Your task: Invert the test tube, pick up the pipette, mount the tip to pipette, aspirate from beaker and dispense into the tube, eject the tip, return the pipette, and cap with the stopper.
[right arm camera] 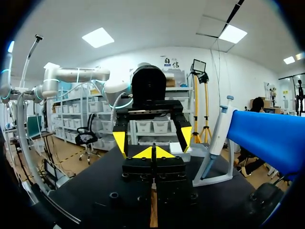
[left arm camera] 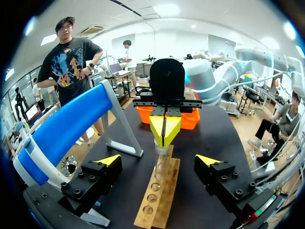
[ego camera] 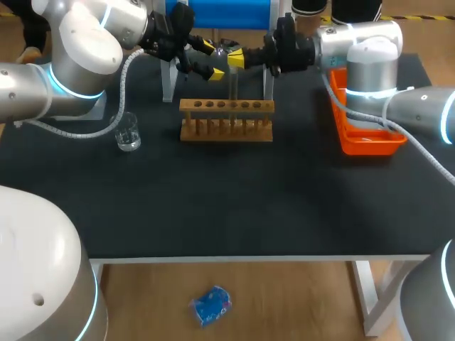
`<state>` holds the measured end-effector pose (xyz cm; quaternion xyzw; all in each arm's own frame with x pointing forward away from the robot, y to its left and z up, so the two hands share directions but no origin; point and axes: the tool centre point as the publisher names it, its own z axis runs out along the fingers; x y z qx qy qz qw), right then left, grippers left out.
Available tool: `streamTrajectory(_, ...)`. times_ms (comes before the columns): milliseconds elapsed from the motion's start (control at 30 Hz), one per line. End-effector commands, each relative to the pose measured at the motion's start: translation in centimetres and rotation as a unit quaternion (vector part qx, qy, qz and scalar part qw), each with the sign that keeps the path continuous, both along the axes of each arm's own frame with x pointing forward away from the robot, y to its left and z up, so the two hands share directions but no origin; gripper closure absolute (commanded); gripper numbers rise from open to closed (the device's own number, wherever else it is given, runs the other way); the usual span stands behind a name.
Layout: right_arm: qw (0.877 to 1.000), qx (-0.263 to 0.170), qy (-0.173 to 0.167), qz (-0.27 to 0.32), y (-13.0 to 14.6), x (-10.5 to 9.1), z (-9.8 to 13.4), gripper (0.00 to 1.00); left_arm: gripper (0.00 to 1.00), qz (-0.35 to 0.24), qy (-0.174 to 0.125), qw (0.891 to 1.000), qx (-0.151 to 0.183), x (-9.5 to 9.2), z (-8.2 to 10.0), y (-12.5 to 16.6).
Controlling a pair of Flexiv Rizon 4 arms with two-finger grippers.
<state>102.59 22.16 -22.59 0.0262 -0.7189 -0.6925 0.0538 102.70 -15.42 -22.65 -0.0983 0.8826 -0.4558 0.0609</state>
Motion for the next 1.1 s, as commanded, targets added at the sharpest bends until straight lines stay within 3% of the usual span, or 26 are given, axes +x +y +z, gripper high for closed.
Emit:
streamTrajectory(33, 1.0, -0.002, 0.004, 0.002, 0.0, 0.1, -1.1, 1.0, 0.0, -0.001, 0.002, 1.0, 0.001, 0.1, 0.1, 0.0)
streamTrajectory(533, 1.0, -0.011, 0.002, 0.0, -0.2, 0.0, -1.1, 1.0, 0.0, -0.001, 0.002, 1.0, 0.001, 0.1, 0.1, 0.0)
streamTrajectory(1100, 0.999, -0.007, -0.039, 0.001, -0.8, -0.5, 2.7, 1.0, 0.0, -0.001, 0.002, 1.0, 0.001, 0.1, 0.1, 0.0)
